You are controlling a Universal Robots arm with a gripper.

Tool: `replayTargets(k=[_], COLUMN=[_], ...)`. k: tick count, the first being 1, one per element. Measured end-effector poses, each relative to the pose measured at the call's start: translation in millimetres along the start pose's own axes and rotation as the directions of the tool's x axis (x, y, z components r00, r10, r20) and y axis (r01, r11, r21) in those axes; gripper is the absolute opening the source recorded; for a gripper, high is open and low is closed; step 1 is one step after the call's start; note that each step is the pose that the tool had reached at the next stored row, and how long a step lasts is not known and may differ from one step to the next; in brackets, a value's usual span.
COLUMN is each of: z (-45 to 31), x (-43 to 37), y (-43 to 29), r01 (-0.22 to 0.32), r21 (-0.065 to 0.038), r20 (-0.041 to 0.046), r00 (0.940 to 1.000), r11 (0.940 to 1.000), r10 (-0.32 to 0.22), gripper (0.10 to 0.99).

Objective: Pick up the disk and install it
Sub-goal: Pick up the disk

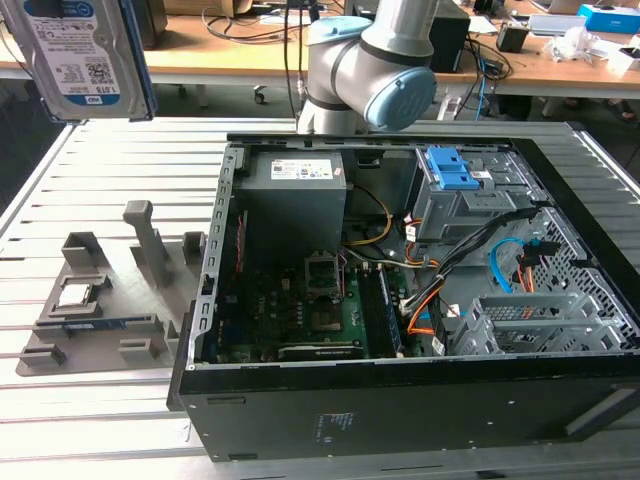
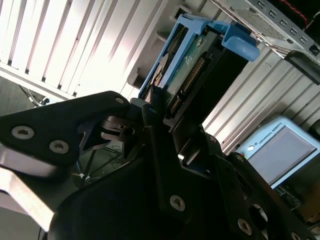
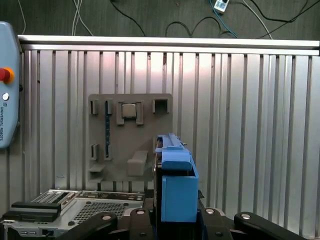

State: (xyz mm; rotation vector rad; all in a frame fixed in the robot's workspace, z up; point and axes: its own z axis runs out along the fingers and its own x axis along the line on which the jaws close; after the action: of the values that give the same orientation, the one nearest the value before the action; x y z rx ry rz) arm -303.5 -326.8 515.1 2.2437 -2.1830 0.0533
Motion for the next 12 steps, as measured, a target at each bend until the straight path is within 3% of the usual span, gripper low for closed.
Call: replayTargets(k=[1,3,5,6,10,12], z=[0.2,0.3,0.6,0.7,1.0,1.2], x=[0.2,0.4,0.7,1.0,1.4,1.7], y=[-8.1,-16.4,-29.4,-39.4,-56.4,-69.3], r01=[0.000,0.000,0.000,0.000,0.000,0.000], r21=[0.000,0.000,0.000,0.000,0.000,0.000], r20=[0.0001,0.0001,0.0001,0.0001,0.0001,0.0000], r00=[1.0000,1.0000,1.0000,1.0000,1.0000,1.0000], r11=[1.0000,1.0000,1.0000,1.0000,1.0000,1.0000], r10=[0.000,0.000,0.000,0.000,0.000,0.000], gripper=[0.361,0.361,0.361,0.361,0.361,0.361])
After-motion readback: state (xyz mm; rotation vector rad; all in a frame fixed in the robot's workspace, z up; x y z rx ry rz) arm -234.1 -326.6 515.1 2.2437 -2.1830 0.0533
